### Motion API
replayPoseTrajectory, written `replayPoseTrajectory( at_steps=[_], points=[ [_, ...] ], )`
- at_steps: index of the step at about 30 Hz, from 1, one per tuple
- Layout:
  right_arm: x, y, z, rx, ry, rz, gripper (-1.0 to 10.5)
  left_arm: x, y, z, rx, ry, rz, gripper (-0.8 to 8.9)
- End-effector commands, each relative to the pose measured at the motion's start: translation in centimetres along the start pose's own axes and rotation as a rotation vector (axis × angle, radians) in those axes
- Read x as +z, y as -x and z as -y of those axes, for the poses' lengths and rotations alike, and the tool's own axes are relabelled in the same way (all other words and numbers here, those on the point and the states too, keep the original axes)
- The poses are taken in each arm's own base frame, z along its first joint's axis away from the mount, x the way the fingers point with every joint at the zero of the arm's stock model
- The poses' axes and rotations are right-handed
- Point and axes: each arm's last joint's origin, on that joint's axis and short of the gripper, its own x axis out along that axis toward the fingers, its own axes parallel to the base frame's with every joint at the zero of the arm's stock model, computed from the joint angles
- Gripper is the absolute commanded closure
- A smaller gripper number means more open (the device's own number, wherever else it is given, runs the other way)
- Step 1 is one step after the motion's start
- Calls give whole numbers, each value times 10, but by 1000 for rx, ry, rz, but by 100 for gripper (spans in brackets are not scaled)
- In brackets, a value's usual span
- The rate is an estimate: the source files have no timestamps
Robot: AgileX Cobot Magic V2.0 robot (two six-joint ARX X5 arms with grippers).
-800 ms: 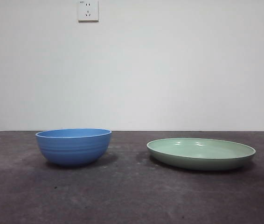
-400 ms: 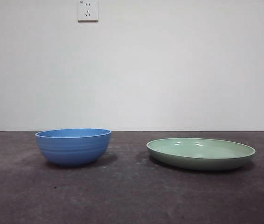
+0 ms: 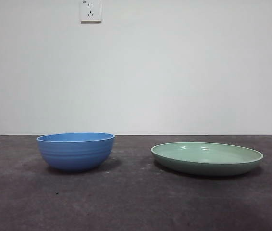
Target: Pick up the blue bowl, put it on the green plate, put it on desk
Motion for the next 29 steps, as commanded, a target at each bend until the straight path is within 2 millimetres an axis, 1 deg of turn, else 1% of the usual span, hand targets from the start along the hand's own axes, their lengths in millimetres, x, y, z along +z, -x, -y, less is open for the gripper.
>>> replayPoseTrajectory(
  at_steps=[1,7,12,17,22,25,29],
  points=[
    [16,-6,-5,31,59,-80,935,12,-8,5,-48,-76,-95,799],
    [37,-27,-11,118,102,-338,935,23,-29,8,-127,-109,-308,799],
    [44,-46,-13,211,109,-539,935,25,-41,11,-191,-140,-460,799],
    [38,-61,-16,289,110,-704,935,25,-46,17,-240,-193,-573,799],
    [26,-65,-21,339,127,-826,935,20,-46,24,-300,-252,-606,799],
    [23,-66,-25,371,143,-859,934,19,-46,27,-324,-275,-617,799],
    [22,-65,-29,394,154,-862,935,18,-47,29,-339,-285,-617,799]
  ],
)
